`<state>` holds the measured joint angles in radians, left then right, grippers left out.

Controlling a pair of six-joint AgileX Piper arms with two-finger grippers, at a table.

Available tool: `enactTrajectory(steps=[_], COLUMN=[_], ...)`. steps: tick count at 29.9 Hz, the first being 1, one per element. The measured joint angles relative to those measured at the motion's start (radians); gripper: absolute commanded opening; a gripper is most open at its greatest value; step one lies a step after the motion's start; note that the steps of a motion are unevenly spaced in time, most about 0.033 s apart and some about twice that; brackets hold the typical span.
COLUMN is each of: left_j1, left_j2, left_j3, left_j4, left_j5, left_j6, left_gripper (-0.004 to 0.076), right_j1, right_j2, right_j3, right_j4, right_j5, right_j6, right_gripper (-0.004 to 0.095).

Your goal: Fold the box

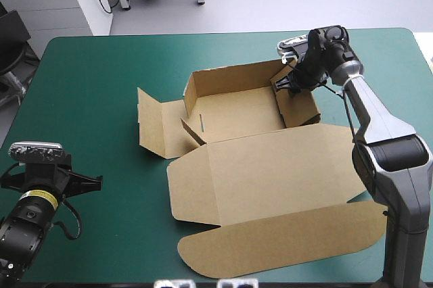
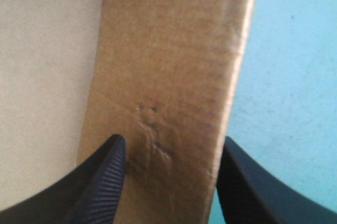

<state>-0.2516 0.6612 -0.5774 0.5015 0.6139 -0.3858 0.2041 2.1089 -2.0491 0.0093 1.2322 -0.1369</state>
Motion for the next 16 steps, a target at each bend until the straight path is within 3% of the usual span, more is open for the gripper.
enactTrajectory(steps=[16], left_j1=[0.0], left_j2=[0.0], left_j3=[0.0], left_j4=[0.0], left_j5=[-0.001], left_j6=[0.001], left_gripper=[-0.0008], right_j1=[0.001], right_j2=[-0.223], right_j3=[-0.019], right_j4=[-0.033], right_j5=[0.013], right_j6=[0.005], right_gripper=[0.0472])
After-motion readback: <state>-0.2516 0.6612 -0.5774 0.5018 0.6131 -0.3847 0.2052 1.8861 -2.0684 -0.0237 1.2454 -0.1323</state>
